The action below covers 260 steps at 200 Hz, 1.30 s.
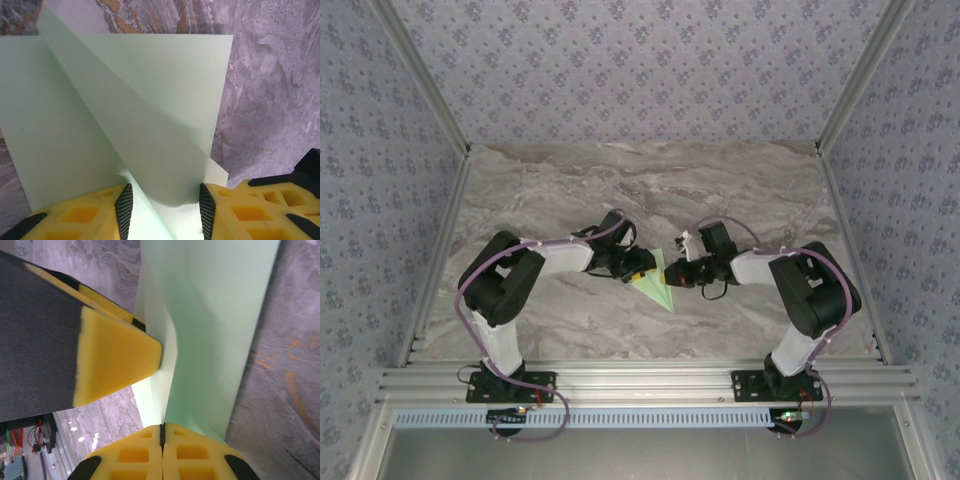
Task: Fold a paper plane with a square sheet of paper (fold left side to right side)
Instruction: Fourth fold the wing at the center of the table.
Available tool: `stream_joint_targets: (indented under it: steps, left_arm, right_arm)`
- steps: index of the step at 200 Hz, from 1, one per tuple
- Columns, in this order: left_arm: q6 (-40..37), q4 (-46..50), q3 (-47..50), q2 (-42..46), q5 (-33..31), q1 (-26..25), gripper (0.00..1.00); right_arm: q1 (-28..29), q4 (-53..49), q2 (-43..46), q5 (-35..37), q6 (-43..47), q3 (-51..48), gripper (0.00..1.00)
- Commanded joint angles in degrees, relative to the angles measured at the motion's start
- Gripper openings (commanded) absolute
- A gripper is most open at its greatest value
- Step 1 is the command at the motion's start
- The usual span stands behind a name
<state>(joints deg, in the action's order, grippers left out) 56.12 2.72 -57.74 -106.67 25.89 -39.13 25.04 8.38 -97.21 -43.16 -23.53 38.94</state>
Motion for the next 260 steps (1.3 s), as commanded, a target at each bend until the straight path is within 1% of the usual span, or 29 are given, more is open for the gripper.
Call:
stream_joint_targets:
  steps: [1, 157, 193, 201, 228, 260]
  left_arm:
    - [-0.9, 3.4, -1.1, 0.2, -1.7, -0.3, 0.43]
    - [-1.3, 3.5, -1.2, 0.4, -1.4, -0.4, 0.43]
    - [-3.0, 5.3, -2.1, 3.5, -2.6, -0.2, 0.42]
    - [-3.8, 6.3, -2.6, 4.4, -3.1, -0.3, 0.41]
    - [-5.2, 6.9, -3.8, 6.0, -2.8, -0.3, 0.30]
    - [-5.1, 4.5, -5.4, 3.7, 0.3, -0.3, 0.19]
  right_arm:
    - [-0.6, -3.0, -0.3, 2.1, 1.8, 1.2, 0.02]
    - [-0.6, -7.4, -3.5, 5.1, 4.5, 2.9, 0.03]
    - [-0.3, -9.0, -4.5, 6.5, 4.9, 2.6, 0.03]
    - [-0.3, -9.3, -4.6, 6.9, 4.9, 2.6, 0.03]
    - [0.1, -10.2, -4.8, 8.2, 5.3, 2.5, 0.03]
    - [0.5, -11.0, -4.8, 8.9, 5.8, 2.9, 0.03]
